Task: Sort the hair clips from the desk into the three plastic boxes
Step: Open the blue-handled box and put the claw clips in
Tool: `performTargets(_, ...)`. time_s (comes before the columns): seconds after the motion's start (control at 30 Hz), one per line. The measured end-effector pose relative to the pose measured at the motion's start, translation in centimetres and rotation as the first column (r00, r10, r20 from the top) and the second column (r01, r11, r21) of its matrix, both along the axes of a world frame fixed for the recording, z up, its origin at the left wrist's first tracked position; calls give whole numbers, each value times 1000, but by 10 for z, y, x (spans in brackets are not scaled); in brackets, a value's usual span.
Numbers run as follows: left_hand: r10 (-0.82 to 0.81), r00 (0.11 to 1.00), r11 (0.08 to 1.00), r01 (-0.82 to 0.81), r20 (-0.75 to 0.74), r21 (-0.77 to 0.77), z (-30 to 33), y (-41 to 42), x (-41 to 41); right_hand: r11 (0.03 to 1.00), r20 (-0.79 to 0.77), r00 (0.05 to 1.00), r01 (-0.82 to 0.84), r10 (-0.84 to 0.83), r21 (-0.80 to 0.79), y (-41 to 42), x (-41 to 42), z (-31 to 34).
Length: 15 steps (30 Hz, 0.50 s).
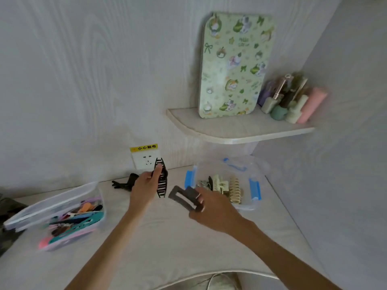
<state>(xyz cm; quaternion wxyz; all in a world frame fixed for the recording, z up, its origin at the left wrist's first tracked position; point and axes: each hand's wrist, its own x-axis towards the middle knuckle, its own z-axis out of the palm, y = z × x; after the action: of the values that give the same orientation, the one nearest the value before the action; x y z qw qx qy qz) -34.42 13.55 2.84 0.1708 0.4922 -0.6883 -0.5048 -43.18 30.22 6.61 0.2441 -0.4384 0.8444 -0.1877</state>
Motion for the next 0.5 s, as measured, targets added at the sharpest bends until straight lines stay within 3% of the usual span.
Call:
performTargets(0.13,-168,981,985,172,95,-32,7,26,-44,925,-4,939,339,-344,-171,42,-47,25)
performTargets(0.2,-249,957,964,260,146,-56,13,43,-62,913,-13,921,385,-390,-130,47,-65,22)
performTargets(0.27,-300,933,946,317,197,-63,14,51,-69,932,-116,926,362,-358,13,48,-77,16)
performTargets(0.37,-232,943,960,262,240,-101,1,36,-56,923,-189,924,360,-333,136,49,-85,12)
performTargets(0.5,-16,966,981,65,258,-185,-20,3,-13,953,-191,937,303,-292,27,27,-71,16)
